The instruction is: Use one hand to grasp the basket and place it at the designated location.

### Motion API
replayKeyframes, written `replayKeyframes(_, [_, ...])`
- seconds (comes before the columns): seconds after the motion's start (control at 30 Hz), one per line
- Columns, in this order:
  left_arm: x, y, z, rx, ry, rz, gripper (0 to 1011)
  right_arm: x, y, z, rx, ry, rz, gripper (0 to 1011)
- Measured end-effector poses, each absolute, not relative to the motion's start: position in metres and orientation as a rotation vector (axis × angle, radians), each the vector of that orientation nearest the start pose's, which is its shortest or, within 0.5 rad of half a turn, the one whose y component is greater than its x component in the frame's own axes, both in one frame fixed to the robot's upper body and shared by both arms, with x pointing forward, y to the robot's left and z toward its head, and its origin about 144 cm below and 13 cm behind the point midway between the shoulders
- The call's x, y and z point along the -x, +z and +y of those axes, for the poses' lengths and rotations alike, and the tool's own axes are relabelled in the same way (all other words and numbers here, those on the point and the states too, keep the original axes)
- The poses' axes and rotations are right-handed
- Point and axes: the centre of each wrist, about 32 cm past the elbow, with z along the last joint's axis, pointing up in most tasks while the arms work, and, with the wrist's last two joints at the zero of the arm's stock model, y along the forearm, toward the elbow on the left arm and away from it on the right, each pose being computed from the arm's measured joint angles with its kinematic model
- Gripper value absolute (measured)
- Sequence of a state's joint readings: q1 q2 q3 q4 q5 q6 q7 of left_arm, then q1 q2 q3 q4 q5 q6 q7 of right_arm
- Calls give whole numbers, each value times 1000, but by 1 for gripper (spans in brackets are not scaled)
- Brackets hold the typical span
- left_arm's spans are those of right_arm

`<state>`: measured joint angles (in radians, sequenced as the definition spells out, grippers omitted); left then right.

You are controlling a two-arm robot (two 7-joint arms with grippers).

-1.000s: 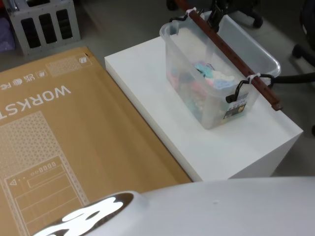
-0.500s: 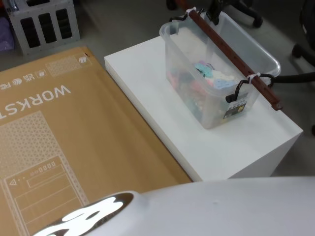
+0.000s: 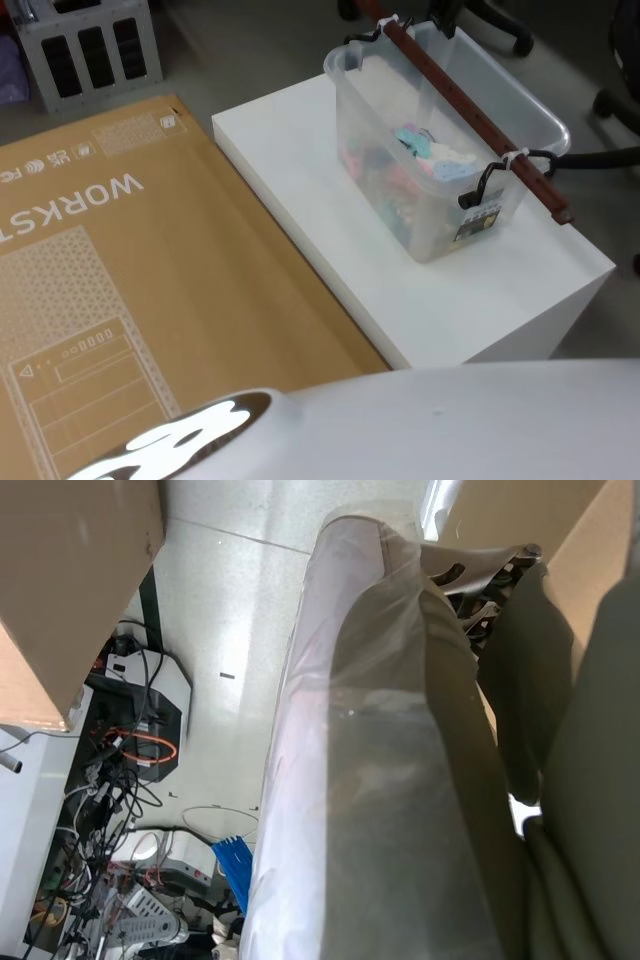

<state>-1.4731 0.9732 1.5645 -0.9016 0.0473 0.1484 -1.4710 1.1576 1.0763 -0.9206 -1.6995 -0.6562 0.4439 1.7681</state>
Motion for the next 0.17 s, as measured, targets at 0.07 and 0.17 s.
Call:
replayKeyframes(0.07, [-617, 1396, 495, -1629, 177, 163, 0, -532, 1486, -335, 1852, -255, -233, 1000])
replayKeyframes(0.17, [-617, 1396, 495, -1629, 177, 163, 0, -530, 1488, -334, 1852, -256, -237, 1000])
